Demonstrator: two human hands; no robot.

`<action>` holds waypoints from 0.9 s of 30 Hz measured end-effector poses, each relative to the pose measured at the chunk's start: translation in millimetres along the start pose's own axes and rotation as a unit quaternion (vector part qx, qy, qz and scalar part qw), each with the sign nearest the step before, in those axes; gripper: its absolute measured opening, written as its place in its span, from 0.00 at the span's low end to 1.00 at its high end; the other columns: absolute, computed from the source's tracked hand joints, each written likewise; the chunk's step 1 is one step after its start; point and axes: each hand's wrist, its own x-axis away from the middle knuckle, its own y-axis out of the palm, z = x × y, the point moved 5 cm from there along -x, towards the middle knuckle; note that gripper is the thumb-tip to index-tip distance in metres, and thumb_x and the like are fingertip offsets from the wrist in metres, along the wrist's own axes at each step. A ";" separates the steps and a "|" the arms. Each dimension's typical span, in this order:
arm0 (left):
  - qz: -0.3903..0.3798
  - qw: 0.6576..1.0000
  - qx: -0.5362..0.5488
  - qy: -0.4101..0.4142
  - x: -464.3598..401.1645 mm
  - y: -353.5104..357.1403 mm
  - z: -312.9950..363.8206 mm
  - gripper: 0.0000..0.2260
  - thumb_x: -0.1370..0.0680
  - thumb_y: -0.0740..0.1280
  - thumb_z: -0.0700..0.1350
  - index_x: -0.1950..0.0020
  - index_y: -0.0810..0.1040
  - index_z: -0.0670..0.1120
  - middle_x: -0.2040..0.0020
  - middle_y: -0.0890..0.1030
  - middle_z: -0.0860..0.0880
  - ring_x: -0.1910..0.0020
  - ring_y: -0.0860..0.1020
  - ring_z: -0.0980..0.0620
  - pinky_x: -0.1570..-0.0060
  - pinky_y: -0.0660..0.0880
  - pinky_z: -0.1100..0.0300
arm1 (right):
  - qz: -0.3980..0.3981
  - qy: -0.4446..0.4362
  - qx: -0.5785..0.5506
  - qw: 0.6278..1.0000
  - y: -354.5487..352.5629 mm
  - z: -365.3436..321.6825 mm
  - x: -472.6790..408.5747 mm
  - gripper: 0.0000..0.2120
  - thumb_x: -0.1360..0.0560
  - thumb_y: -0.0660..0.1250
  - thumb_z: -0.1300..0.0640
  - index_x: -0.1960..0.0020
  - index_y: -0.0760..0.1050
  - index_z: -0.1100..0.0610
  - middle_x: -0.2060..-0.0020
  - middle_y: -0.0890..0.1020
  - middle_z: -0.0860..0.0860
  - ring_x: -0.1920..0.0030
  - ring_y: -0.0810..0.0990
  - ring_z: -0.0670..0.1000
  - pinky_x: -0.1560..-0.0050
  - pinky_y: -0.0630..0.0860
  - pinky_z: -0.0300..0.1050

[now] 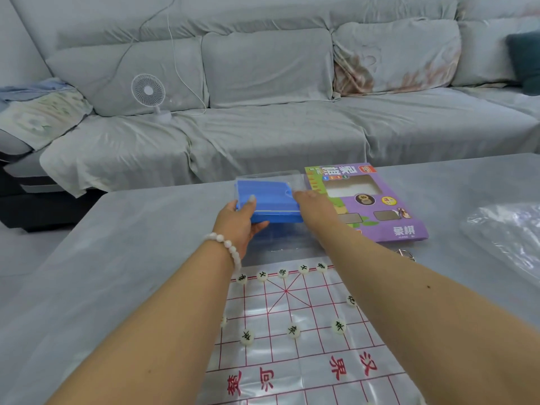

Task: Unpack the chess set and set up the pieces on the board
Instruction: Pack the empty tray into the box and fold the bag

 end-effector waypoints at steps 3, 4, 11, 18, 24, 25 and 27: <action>-0.016 0.991 -0.132 0.033 -16.9 7.0 -2.7 0.18 0.23 0.66 0.50 0.39 0.71 0.41 0.42 0.79 0.44 0.53 0.81 0.47 0.52 0.79 0.55 | -0.003 0.021 0.038 0.999 0.8 4.0 -4.0 0.19 0.22 0.56 0.51 0.34 0.71 0.57 0.39 0.76 0.55 0.39 0.74 0.57 0.41 0.70 0.47; -0.002 0.969 -0.243 0.046 -23.1 4.1 -1.8 0.21 0.24 0.65 0.54 0.37 0.70 0.42 0.40 0.77 0.43 0.50 0.80 0.45 0.48 0.77 0.52 | 0.002 0.032 0.053 0.998 1.5 5.2 -4.6 0.20 0.23 0.56 0.52 0.33 0.69 0.56 0.38 0.75 0.55 0.40 0.73 0.57 0.41 0.69 0.48; 0.071 0.721 -0.683 0.092 -51.1 -2.3 -6.5 0.24 0.21 0.51 0.61 0.33 0.67 0.47 0.37 0.71 0.42 0.39 0.68 0.41 0.43 0.67 0.50 | 0.011 -0.020 0.265 0.964 12.4 4.4 -6.1 0.16 0.23 0.54 0.55 0.39 0.70 0.59 0.43 0.76 0.59 0.44 0.73 0.59 0.45 0.71 0.51; 0.036 0.723 -0.689 0.027 -60.2 -9.1 -27.2 0.19 0.19 0.49 0.54 0.29 0.62 0.53 0.36 0.70 0.42 0.36 0.68 0.42 0.41 0.67 0.49 | -0.045 -0.042 0.409 0.911 28.4 3.2 -6.2 0.23 0.21 0.49 0.51 0.29 0.61 0.60 0.33 0.67 0.59 0.34 0.66 0.59 0.36 0.65 0.54; 0.118 0.895 -0.430 0.013 -50.3 -26.4 -6.9 0.11 0.22 0.61 0.49 0.53 0.73 0.40 0.52 0.78 0.41 0.44 0.76 0.39 0.47 0.72 0.55 | -0.071 -0.085 0.355 0.928 29.5 -10.4 0.2 0.13 0.23 0.53 0.65 0.43 0.73 0.63 0.45 0.74 0.59 0.44 0.73 0.61 0.51 0.67 0.49; 0.122 0.905 -0.408 -0.009 -51.3 -33.2 -8.8 0.12 0.23 0.63 0.49 0.61 0.71 0.42 0.57 0.78 0.42 0.44 0.77 0.39 0.45 0.73 0.53 | -0.074 -0.086 0.333 0.936 28.5 -12.6 2.4 0.12 0.23 0.54 0.67 0.44 0.73 0.64 0.45 0.75 0.59 0.46 0.75 0.61 0.53 0.66 0.48; 0.120 0.930 -0.344 -0.045 -53.7 -45.4 -14.7 0.15 0.25 0.67 0.50 0.67 0.66 0.45 0.52 0.80 0.39 0.46 0.78 0.41 0.42 0.75 0.49 | -0.081 -0.069 0.296 0.949 26.7 -13.1 2.3 0.13 0.23 0.54 0.69 0.43 0.74 0.65 0.42 0.75 0.60 0.46 0.76 0.60 0.54 0.68 0.47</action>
